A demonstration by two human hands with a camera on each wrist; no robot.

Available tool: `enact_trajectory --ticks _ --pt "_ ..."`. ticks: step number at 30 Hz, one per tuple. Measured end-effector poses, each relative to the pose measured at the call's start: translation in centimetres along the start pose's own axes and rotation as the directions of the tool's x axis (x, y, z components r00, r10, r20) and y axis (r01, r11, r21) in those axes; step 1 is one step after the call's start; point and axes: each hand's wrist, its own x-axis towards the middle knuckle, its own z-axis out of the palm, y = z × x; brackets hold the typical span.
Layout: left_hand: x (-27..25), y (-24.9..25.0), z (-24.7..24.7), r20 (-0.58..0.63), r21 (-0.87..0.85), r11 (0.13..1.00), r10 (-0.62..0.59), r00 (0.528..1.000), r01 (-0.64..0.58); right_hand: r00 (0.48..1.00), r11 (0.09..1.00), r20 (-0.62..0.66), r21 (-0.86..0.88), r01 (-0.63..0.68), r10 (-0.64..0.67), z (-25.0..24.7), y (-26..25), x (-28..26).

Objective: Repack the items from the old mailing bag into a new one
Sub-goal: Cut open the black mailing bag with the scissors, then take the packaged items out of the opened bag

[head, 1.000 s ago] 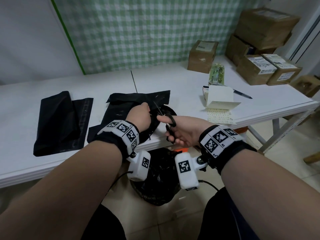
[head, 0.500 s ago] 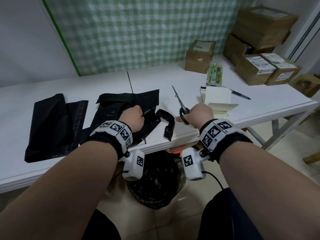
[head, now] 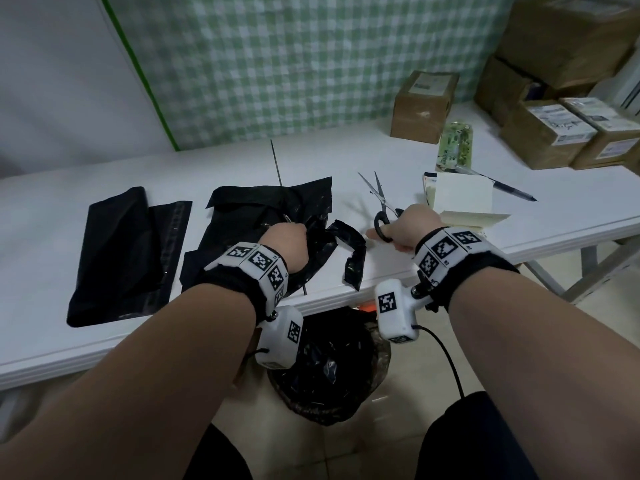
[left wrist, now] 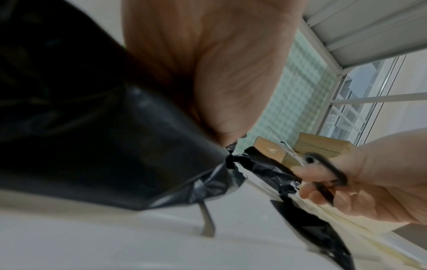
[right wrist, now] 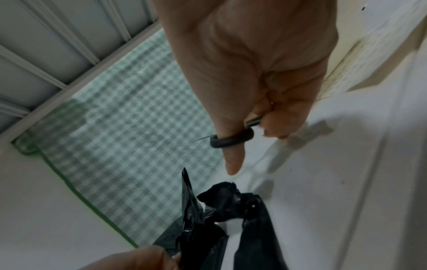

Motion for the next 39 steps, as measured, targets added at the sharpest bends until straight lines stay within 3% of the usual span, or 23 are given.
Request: enact_trajectory --ticks 5,9,16,26,31,34,36,39 --pt "0.5 -0.2 -0.8 0.051 0.072 0.997 0.027 0.998 -0.031 0.998 0.996 0.041 0.079 0.045 -0.048 -0.1 -1.1 1.3" --pt "1.2 -0.5 -1.7 0.119 0.078 0.996 0.035 0.992 -0.044 0.996 0.999 -0.078 0.010 0.040 -0.039 -0.1 -1.8 2.5" --pt "1.4 -0.9 -2.0 0.126 0.036 0.998 0.037 0.991 -0.042 0.967 0.996 -0.243 -0.071 0.057 -0.073 0.6 -3.2 4.3" --pt "1.0 -0.6 -1.4 0.088 0.006 0.999 0.042 0.995 -0.042 0.943 0.978 -0.306 -0.194 0.074 -0.132 0.8 -2.7 4.2" --pt "0.2 -0.7 -0.9 0.005 -0.058 0.997 0.046 0.999 -0.045 0.914 0.972 -0.331 -0.037 0.234 -0.233 0.5 -2.5 2.7" --pt "-0.5 -0.8 -0.7 -0.049 -0.055 0.998 0.036 0.998 -0.039 0.896 0.886 -0.262 0.208 0.415 -0.358 0.9 -2.8 0.6" --pt "-1.1 -0.9 -0.7 -0.092 -0.064 0.998 0.021 0.995 -0.027 0.898 0.810 -0.138 0.393 0.436 -0.417 1.6 -3.3 -1.2" --pt "-2.5 -1.2 -0.7 -0.147 -0.115 0.993 -0.003 0.989 -0.014 0.862 0.804 -0.011 0.355 0.477 -0.507 3.3 -4.2 -3.1"
